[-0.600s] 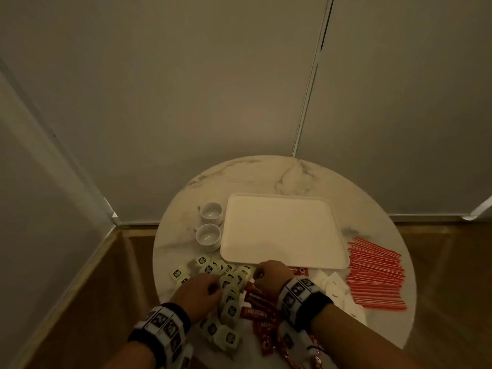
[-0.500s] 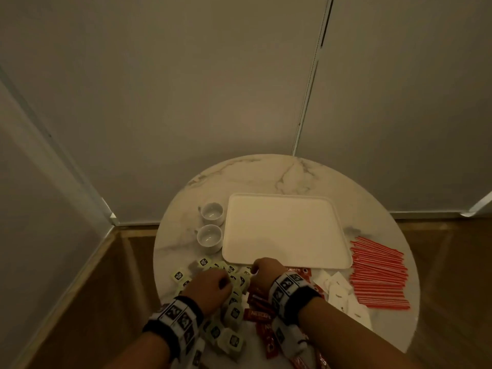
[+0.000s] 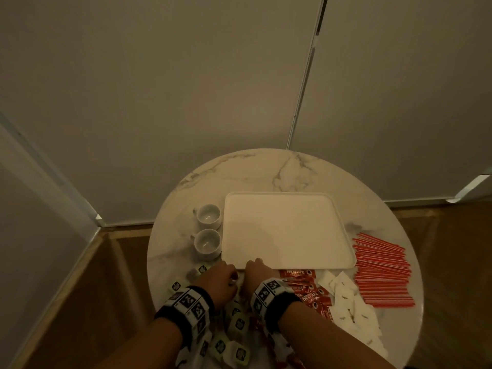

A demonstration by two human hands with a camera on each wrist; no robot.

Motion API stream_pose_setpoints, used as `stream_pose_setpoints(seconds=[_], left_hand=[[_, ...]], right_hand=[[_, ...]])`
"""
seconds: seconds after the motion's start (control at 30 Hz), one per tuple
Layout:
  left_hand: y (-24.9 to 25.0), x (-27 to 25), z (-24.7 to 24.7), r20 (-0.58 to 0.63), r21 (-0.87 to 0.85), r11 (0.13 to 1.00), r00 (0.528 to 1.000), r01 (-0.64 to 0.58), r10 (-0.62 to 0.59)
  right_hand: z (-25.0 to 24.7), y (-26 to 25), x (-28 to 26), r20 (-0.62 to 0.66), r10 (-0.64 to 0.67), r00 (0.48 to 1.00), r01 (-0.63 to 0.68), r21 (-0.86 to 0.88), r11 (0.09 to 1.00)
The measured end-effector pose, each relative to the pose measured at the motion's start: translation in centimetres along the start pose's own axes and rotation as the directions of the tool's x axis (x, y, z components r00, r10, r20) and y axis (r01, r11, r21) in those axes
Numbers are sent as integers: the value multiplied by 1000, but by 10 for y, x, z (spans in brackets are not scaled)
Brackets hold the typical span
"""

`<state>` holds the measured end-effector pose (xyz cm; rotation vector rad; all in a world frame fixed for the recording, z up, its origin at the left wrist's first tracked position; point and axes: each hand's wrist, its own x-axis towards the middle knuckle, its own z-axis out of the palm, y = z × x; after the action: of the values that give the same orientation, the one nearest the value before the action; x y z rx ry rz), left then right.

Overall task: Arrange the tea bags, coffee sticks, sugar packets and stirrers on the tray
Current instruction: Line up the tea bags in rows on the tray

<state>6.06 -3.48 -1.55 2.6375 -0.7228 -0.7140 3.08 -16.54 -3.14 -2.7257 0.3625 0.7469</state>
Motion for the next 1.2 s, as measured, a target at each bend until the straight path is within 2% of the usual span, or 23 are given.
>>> stream_pose_setpoints(seconds=[0.13,0.27,0.37,0.47,0.53,0.67,0.73,0.83,1.03,1.2], left_hand=[[4,3,-3,27,-23,1000,1000,-8,9],[8,9,-9,7,-155,988,1000,0,1],[11,16,-16,26,-252,967,1000,22,-16],[15,24,-25,47,-268,963,999,-11,24],[20,30,-32,49,-338,941,998,-26,45],[31,43,-44,-10,-512,859,1000,3,-10],[31,52,-50,-64,-583,812,995,26,-77],[31,65,-58,-127,-631,775,981,36,-149],[29,79,-63,-158,-715,696,952,73,-262],[31,75,-58,-172,-678,730,946,90,-276]], right_hand=[[-2,0,2,-17,-22,1000,23,23,999],[-21,6,5,73,-53,996,47,83,995],[-41,19,7,66,-93,993,77,209,975],[-62,33,6,36,-145,989,115,432,894],[-78,38,7,27,-196,980,147,562,814],[-106,41,21,-38,-252,967,211,676,706],[-117,44,30,-62,-221,973,195,732,653],[-129,51,47,-23,-201,979,137,807,574],[-144,53,88,-39,-92,995,89,763,640],[-142,42,137,-19,84,996,-24,873,486]])
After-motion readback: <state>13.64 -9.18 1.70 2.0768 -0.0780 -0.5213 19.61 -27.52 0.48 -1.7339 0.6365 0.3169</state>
